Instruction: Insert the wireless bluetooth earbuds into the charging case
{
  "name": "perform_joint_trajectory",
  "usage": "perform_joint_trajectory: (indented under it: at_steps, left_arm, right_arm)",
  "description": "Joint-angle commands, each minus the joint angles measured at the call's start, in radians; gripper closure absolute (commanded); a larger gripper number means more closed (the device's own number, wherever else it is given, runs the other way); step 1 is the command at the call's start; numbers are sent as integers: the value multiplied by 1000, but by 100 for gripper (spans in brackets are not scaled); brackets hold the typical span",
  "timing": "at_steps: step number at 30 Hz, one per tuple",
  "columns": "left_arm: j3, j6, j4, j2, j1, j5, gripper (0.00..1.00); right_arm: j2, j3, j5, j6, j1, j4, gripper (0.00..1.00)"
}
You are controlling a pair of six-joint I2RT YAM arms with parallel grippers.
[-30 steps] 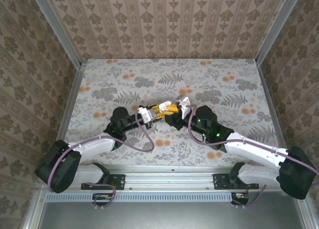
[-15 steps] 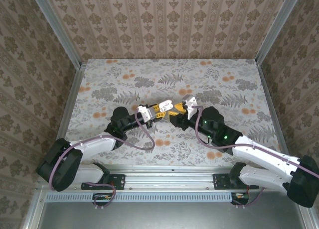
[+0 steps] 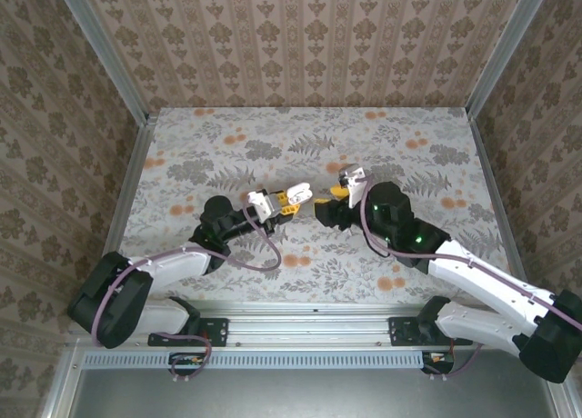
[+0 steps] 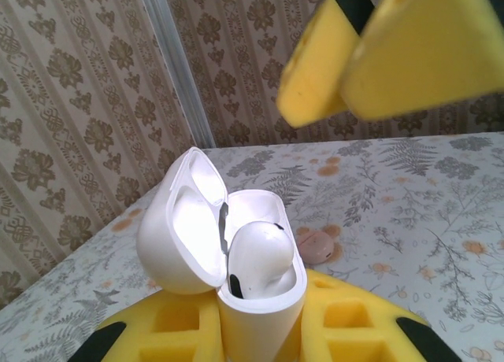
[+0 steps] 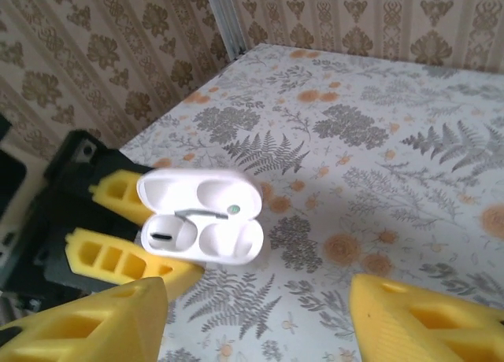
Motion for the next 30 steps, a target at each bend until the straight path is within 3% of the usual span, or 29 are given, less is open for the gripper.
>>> perform_joint_trajectory:
  at_steps: [1,6,14,23,28,30]
  left_arm:
    - [-10,12,5,-18,6,34,97]
    - [-11,20,-2,-31,7,70,97]
    - [-17,-4,3,-32,10,86,98]
    - [-77,-145,142,17,41,100,98]
    - [-86,-202,164,36,46,128,98]
    - [-91,-207,163,33,46,130,98]
  right_arm:
    - [15,47,-97,59,-16,-89,31]
    - [42,65,-155,69,-19,-107,23]
    - [54,76,-230,87,-48,-114,22]
    - [79,175,-265,75,-84,-322,26]
    - [106,187,-374,114,-115,-323,31]
    - [131,206,-359,167,-115,-341,35]
